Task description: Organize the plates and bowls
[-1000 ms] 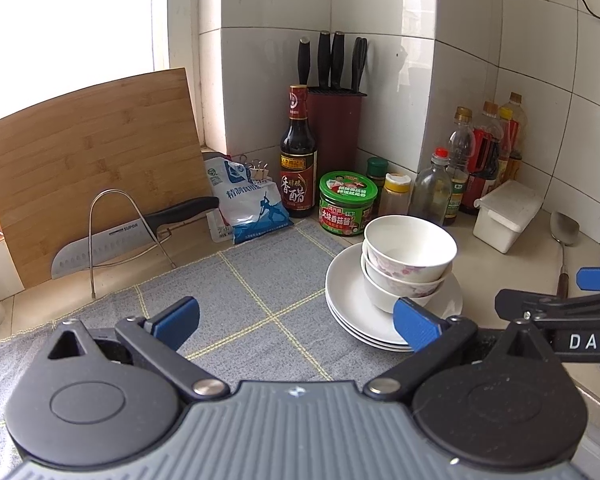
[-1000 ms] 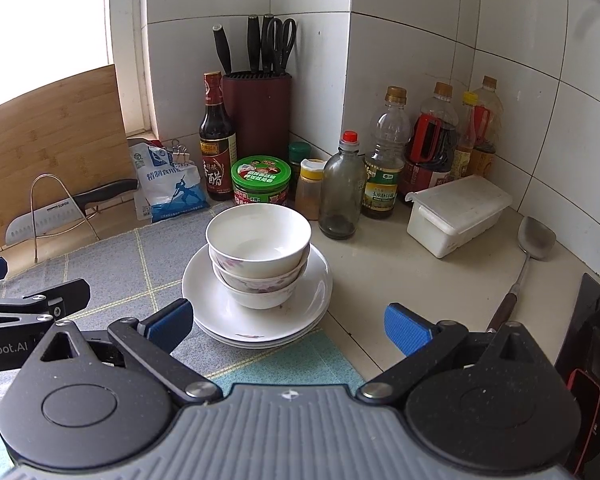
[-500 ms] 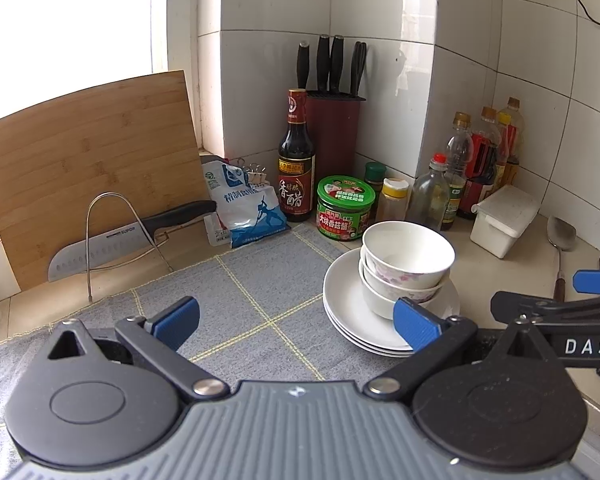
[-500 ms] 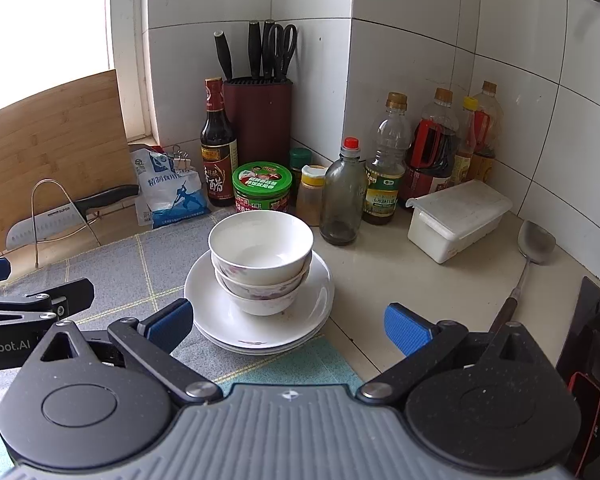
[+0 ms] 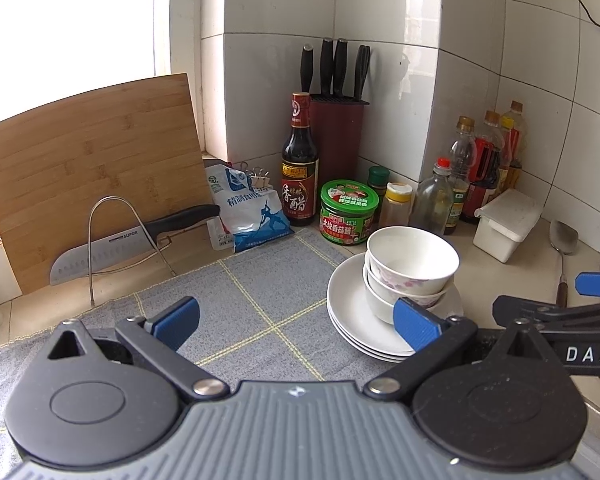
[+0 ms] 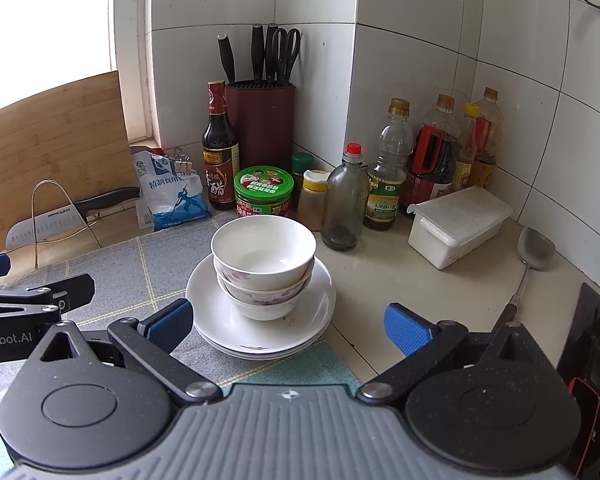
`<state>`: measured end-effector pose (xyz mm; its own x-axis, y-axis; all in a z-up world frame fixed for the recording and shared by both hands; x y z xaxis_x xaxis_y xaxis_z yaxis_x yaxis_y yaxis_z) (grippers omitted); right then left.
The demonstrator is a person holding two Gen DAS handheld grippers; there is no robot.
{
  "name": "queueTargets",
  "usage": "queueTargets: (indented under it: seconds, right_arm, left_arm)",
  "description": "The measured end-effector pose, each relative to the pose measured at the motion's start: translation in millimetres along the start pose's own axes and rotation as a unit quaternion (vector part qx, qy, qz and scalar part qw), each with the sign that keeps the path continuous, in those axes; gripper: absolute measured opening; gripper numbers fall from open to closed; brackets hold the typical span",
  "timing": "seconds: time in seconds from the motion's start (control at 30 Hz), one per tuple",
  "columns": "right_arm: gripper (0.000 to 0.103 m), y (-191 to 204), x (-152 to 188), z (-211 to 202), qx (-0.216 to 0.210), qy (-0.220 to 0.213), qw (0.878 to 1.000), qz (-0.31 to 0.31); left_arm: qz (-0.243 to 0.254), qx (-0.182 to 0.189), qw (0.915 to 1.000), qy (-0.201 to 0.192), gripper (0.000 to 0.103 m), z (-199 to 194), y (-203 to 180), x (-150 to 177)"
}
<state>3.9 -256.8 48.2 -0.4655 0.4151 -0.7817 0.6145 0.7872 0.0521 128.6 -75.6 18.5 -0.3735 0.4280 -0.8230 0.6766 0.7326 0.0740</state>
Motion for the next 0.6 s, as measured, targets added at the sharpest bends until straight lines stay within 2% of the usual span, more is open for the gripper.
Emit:
queueTargets:
  seconds: [0.6]
  right_arm:
    - [0.103, -0.2, -0.2, -1.9, 0.002, -0.004, 1.0, 0.0]
  left_arm:
    - [0.001, -0.001, 1.0, -0.001, 0.102, -0.5, -0.3, -1.5]
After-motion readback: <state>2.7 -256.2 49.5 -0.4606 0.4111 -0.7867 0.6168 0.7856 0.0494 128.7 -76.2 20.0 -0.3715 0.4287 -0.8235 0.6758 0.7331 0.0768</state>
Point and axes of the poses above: each gripper's, at about its wrist camera, not at the fingertips, and z roughly the way its jaws point, y to its left, x to its underside, the point moved 1 cm from there along z, roughly the way its jaws point, and after that the axes turned 7 degrees about z, right-handed, at the moved point
